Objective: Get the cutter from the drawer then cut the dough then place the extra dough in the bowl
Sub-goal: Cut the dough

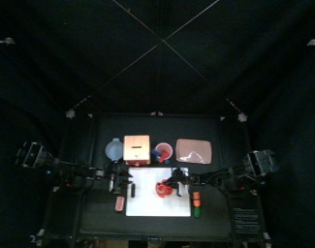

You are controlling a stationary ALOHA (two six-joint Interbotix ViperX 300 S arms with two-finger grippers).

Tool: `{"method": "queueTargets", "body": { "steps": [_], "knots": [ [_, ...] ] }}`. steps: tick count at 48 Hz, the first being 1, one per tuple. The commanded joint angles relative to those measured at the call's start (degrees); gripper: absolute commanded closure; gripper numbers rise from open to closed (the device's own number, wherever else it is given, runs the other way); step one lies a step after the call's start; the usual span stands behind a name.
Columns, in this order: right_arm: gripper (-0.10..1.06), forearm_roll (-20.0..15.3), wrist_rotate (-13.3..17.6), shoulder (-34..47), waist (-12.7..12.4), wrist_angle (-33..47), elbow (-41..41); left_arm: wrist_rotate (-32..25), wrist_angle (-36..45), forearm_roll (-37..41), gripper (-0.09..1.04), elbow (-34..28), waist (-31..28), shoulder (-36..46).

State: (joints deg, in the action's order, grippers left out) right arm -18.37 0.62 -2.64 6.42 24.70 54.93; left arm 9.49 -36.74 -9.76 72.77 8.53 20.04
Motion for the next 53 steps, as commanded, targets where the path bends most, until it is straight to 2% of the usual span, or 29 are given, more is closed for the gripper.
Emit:
{"method": "queueTargets", "body": {
  "steps": [1,22,33,42,53],
  "knots": [
    [0.49,0.3,-0.2,-1.7,-1.0,0.4,0.0,-0.1,-0.3,-0.1,0.19,-0.6,0.1,0.2],
    [0.32,0.7,-0.1,0.5,-1.1,0.4,-0.7,-0.1,-0.3,-0.3,0.19,-0.5,0.1,0.2],
    [0.27,0.8,0.0,0.5,0.6,0.4,-0.9,-0.1,-0.3,-0.3,0.19,-0.5,0.0,0.2],
    [0.17,0.7,0.2,0.6,1.9,0.1,-1.1,-0.1,-0.2,-0.3,0.19,-0.5,-0.1,0.2],
    [0.16,0.8,0.0,-1.3,2.9,-1.7,-1.2,-0.4,-0.3,-0.2,0.19,-0.8,-0.1,0.2]
  ]
}}
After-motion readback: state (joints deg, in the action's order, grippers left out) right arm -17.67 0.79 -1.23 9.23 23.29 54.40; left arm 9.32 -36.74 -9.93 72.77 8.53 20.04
